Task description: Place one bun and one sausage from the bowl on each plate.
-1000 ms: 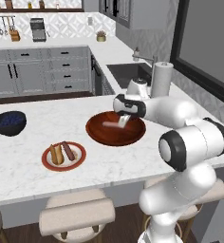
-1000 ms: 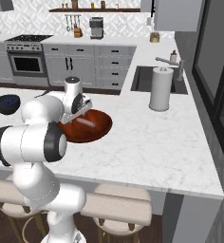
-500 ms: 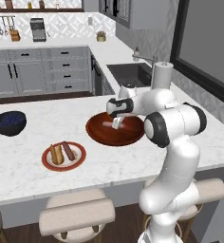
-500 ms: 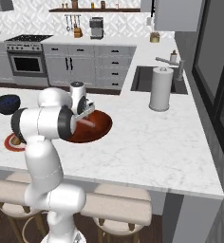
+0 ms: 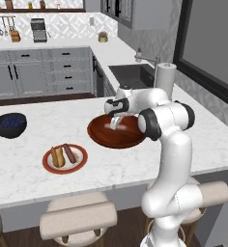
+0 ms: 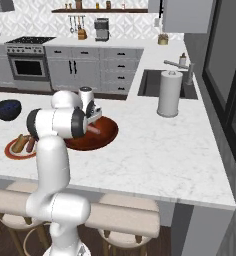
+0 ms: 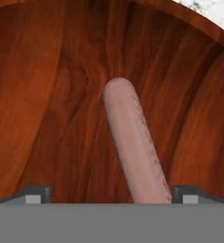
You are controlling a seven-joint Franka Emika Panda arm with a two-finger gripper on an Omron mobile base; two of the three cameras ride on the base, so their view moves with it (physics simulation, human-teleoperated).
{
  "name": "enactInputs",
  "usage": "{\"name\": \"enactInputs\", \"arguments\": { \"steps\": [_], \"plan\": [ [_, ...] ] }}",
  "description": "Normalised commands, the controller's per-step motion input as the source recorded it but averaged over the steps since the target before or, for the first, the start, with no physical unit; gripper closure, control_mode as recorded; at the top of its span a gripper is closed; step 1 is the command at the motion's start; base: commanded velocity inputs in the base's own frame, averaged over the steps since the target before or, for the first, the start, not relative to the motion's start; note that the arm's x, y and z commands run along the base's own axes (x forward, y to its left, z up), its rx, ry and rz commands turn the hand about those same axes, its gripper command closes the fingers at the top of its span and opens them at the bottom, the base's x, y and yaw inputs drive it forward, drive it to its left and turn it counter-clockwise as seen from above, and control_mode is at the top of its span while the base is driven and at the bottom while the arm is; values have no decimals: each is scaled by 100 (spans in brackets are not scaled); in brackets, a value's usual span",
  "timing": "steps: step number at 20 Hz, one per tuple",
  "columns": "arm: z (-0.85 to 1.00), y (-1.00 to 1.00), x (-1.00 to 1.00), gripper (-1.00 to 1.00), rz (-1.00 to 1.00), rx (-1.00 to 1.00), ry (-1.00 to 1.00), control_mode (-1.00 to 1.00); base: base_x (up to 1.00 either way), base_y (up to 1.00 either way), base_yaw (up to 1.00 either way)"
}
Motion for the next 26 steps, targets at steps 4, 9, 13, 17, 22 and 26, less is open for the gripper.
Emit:
{"name": "enactInputs", "arguments": {
  "steps": [4,9,13,17,22,26],
  "plan": [
    [-28,6,42,-100,0,0,1,-100,0,0,0],
    [-38,3,36,-100,0,-3,0,-100,0,0,0],
    [-29,4,13,-100,1,-1,0,-100,0,0,0],
    [-17,5,0,100,1,0,1,-100,0,0,0],
    [2,3,-30,100,1,0,-6,-100,0,0,0],
    [61,3,-65,100,0,0,-27,-100,0,0,0]
  ]
}}
